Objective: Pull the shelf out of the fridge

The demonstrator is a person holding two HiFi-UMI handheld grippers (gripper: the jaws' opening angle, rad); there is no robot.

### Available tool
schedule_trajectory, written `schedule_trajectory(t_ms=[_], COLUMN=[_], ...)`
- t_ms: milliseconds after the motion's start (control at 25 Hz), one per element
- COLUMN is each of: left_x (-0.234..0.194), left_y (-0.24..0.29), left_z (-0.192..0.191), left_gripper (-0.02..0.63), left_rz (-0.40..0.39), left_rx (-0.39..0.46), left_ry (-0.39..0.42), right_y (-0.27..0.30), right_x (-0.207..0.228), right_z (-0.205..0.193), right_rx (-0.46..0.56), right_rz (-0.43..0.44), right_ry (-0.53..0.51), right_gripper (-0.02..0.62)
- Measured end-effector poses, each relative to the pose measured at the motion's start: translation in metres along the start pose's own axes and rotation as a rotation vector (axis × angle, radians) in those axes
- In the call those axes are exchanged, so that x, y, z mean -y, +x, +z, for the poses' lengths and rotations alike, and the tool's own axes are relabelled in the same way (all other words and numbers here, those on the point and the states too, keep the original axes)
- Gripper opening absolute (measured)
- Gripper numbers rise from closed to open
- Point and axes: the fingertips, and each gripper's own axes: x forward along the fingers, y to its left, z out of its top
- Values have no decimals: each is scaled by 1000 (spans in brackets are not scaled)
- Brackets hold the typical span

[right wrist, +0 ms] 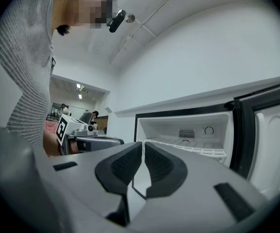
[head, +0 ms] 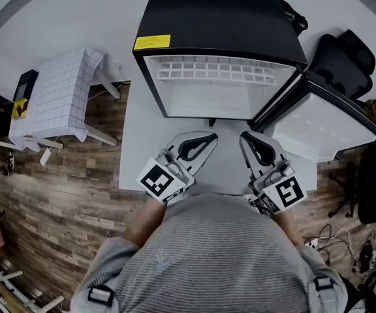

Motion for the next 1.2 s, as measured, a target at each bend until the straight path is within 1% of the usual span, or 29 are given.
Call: schedule_trajectory(t_ms=[200, 240, 280, 320, 400, 480, 520, 760, 920, 1000, 1040, 1120, 1200], left_x=[-16, -19, -22, -26, -33, -40, -44, -65, -78, -84, -88, -99, -114], left_y=[8, 10, 13, 15, 20, 26, 30, 50, 62, 67, 71, 77, 82], left_z=[-4, -5, -6, -7, -9, -10, -11, -18, -32, -35, -34, -32, -34], left_gripper=[14, 23, 51, 80, 108, 117, 117, 117, 117, 117, 117, 117, 117], left_rz=[61, 69, 73, 77, 91, 107, 113, 127, 150, 167, 170, 177, 209], left_rx=[29, 37, 49, 66, 108, 149, 168, 257, 286, 305, 318, 336, 352], left_ry=[-148, -182, -226, -285, -437, -581, -638, -901, -1069, -1115, -1123, -1106, -1102], right_y=[-1, -1, 0, 0, 1, 1, 1, 0, -1, -4, -5, -6, -8], right_x=[5, 5, 5, 6, 6, 7, 9, 19, 26, 28, 29, 32, 35], right_z=[-2, -2, -1, 0, 2, 4, 5, 12, 10, 10, 11, 12, 13], right_rx=[-3, -2, -2, -1, 3, 5, 6, 8, 2, 1, 2, 3, 4], right_rz=[-20, -22, -22, -22, -20, -17, -18, -20, -19, -22, -23, -26, -29], right_ry=[16, 15, 15, 14, 10, 6, 6, 6, 12, 17, 19, 18, 19], right_gripper=[14, 14, 14, 14, 14, 14, 14, 14, 14, 14, 14, 14, 14])
